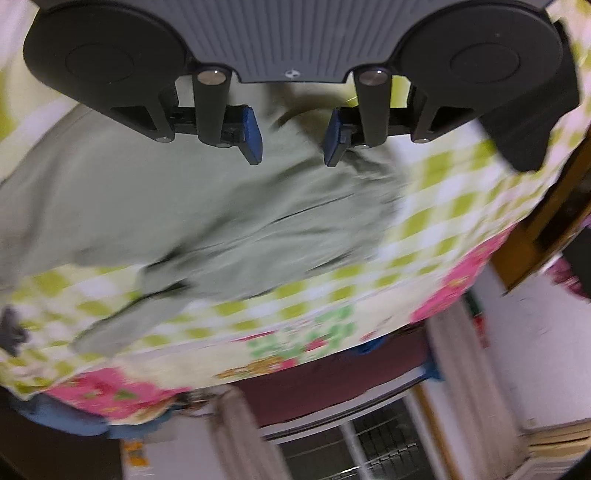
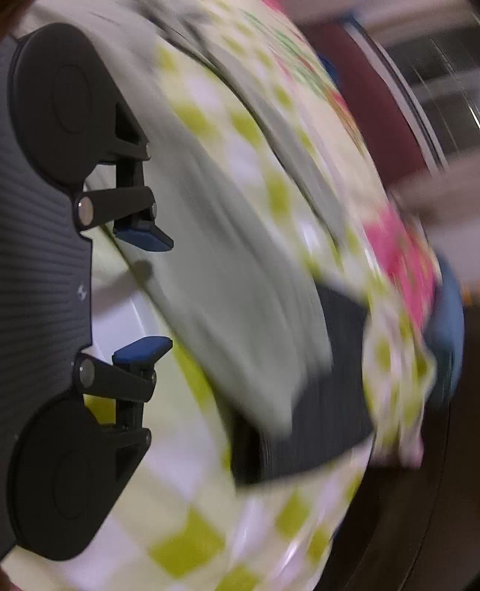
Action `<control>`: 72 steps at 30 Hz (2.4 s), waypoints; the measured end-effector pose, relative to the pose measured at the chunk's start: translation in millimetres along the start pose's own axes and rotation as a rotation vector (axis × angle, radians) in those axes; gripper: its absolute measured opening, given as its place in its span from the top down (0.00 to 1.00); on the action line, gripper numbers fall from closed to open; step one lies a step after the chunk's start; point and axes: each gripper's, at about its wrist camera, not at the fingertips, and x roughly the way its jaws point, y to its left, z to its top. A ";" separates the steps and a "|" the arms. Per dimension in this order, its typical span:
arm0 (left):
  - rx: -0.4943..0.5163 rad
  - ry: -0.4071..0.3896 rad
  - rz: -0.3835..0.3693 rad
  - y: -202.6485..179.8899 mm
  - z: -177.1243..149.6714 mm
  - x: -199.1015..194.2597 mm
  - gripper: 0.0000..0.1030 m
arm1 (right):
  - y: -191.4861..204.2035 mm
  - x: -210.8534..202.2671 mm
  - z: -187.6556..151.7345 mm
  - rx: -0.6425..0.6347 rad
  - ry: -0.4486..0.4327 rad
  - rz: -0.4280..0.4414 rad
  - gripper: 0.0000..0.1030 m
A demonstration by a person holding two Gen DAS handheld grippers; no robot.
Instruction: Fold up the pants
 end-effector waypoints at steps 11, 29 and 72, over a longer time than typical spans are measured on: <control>0.115 -0.027 -0.223 -106.6 37.3 17.8 0.50 | -60.4 45.3 33.7 0.292 0.014 0.087 0.97; 0.127 -0.096 0.008 31.9 56.6 86.5 0.28 | 92.2 -23.4 31.9 -0.481 -0.148 0.138 0.59; -0.222 -0.092 -0.070 158.7 -9.6 12.3 0.72 | 228.3 -86.8 -43.0 -1.044 -0.152 0.606 0.97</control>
